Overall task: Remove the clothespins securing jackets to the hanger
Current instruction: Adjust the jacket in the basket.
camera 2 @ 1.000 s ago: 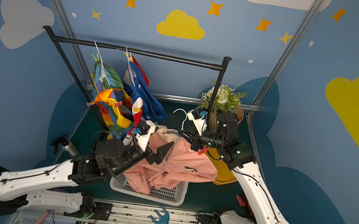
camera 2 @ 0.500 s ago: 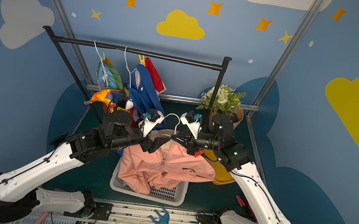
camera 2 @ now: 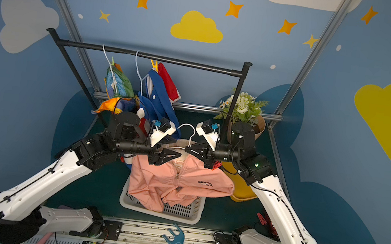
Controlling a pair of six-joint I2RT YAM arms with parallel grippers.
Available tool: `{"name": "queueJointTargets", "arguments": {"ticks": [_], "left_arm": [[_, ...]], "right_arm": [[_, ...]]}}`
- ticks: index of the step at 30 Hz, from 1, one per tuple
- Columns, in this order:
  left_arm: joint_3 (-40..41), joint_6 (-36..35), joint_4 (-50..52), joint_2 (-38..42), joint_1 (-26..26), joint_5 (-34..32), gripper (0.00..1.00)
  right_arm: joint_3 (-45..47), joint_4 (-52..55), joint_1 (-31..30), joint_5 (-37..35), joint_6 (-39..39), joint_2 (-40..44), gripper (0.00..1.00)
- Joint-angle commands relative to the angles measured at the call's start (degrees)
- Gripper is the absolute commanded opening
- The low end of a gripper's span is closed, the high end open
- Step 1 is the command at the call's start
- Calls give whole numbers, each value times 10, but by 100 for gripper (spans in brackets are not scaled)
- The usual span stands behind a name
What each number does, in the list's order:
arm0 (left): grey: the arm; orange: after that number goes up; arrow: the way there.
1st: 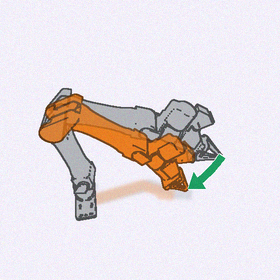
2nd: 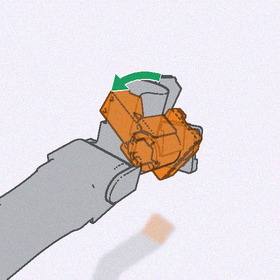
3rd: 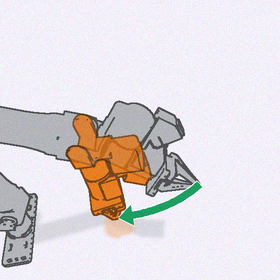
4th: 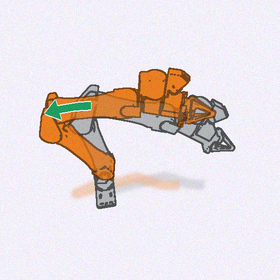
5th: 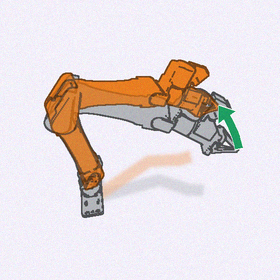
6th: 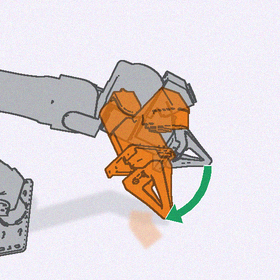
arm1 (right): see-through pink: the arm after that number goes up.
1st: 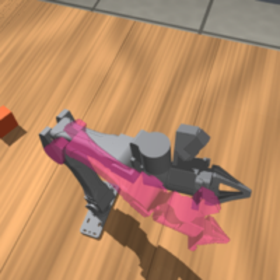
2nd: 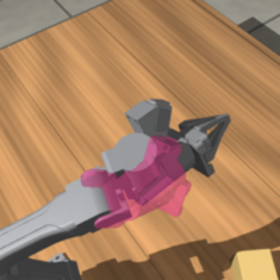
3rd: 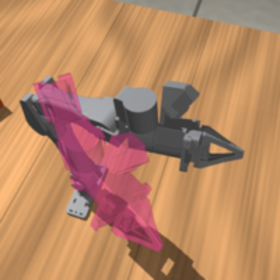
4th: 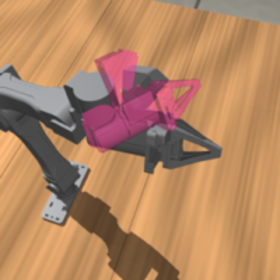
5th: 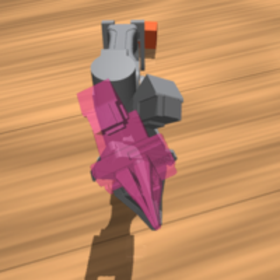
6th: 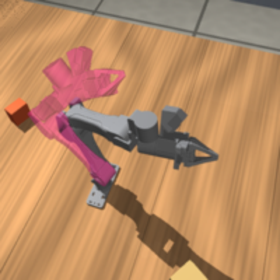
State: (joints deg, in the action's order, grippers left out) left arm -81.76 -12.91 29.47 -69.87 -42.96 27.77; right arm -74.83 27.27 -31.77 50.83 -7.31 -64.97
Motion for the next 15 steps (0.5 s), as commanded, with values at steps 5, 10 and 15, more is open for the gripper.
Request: {"name": "queueJointTargets", "arguments": {"ticks": [5,10,15], "left_arm": [[-23,-5,-3,-24,6,64,61],[-14,11,-30,-21,13,96,35],[1,23,-53,-17,13,103,16]], "right_arm": [[-22,-39,-2,47,3,-2,0],[-18,-31,-2,50,-7,-4,0],[-20,-25,1,40,-10,-9,0]]}}
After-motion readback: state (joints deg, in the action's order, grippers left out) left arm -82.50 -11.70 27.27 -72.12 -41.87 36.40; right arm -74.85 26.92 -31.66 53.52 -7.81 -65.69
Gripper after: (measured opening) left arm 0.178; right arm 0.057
